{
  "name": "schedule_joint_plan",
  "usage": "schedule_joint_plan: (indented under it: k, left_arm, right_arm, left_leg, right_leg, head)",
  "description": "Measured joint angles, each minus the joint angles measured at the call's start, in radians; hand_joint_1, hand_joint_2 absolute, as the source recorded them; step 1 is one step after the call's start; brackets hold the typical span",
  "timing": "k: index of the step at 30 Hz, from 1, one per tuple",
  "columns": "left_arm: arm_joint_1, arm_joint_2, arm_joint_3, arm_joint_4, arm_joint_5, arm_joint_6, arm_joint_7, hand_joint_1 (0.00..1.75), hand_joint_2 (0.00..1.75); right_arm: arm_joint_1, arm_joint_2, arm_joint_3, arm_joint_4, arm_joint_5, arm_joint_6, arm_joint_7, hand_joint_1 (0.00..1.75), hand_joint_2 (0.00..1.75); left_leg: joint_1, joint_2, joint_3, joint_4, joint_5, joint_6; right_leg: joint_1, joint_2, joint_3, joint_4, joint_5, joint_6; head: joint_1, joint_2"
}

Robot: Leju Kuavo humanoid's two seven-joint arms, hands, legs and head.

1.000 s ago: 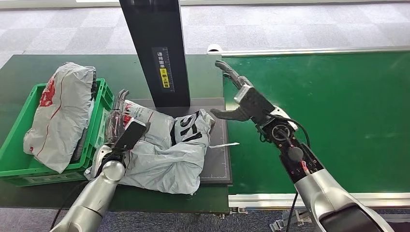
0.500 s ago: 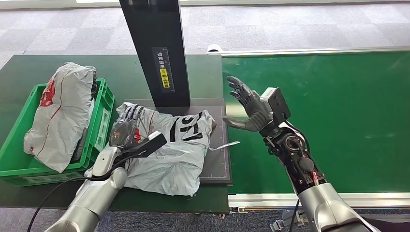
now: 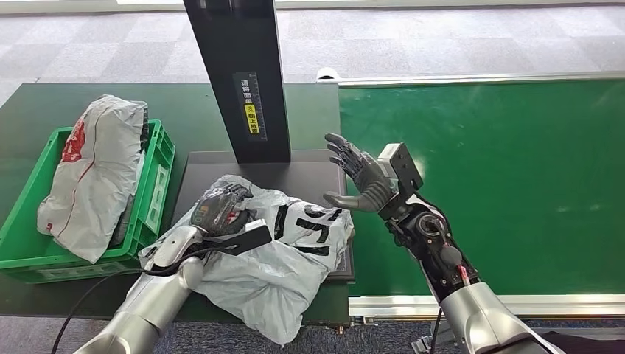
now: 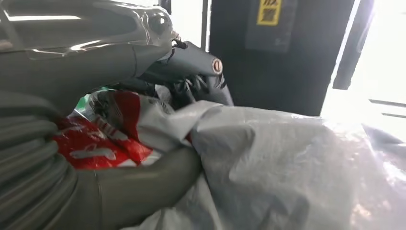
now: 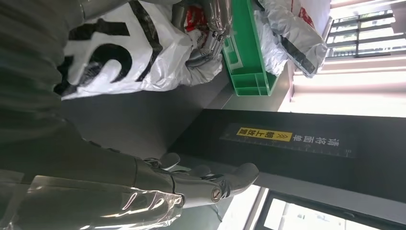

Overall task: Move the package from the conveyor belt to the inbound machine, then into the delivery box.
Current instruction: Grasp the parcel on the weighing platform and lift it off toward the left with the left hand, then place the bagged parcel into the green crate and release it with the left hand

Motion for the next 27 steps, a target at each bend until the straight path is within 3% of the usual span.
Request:
schedule_joint_plan:
  k: [7, 14, 17, 20, 27]
  left_arm:
    - [0.01, -0.011, -0.014, -0.026, 0.046, 0.053, -0.068, 1.75, 1.75]
    - [0.037, -0.033, -0.008, -0.142, 0.197, 0.393, -0.233, 1.75, 1.75]
    - [0.063, -0.06, 0.031, -0.247, 0.254, 0.486, -0.338, 1.75, 1.75]
    - [0.094, -0.096, 0.093, -0.368, 0.286, 0.499, -0.399, 1.75, 1.75]
    - [0.157, -0.16, 0.195, -0.708, 0.294, 0.499, -0.408, 1.75, 1.75]
  right_arm:
    - [0.002, 0.0, 0.012, 0.006, -0.011, 0.001, -0.008, 0.0, 1.75]
    - [0.004, -0.001, 0.019, 0.01, -0.033, -0.005, -0.038, 0.0, 1.75]
    - [0.005, -0.003, 0.022, 0.011, -0.044, -0.017, -0.047, 0.0, 1.75]
    - [0.007, -0.004, 0.025, 0.011, -0.053, -0.024, -0.052, 0.0, 1.75]
    - [0.013, -0.008, 0.035, 0.013, -0.064, -0.033, -0.055, 0.0, 1.75]
  left_leg:
    - [0.0, 0.0, -0.001, 0.0, 0.0, 0.0]
    - [0.0, 0.0, -0.001, 0.0, 0.0, 0.0]
    - [0.0, 0.0, -0.001, 0.0, 0.0, 0.0]
    - [0.0, 0.001, -0.001, 0.0, 0.0, 0.0]
    - [0.0, 0.002, -0.001, 0.0, 0.0, 0.0]
  right_leg:
    - [0.0, 0.0, -0.001, 0.0, 0.0, 0.0]
    - [0.0, 0.0, -0.001, 0.0, 0.0, 0.0]
    - [0.0, 0.0, -0.001, 0.0, 0.0, 0.0]
    - [0.0, 0.001, -0.001, 0.0, 0.0, 0.0]
    - [0.0, 0.001, -0.002, 0.0, 0.0, 0.0]
  head:
    - [0.0, 0.0]
    - [0.0, 0.0]
    - [0.0, 0.0]
    - [0.0, 0.0]
    - [0.0, 0.0]
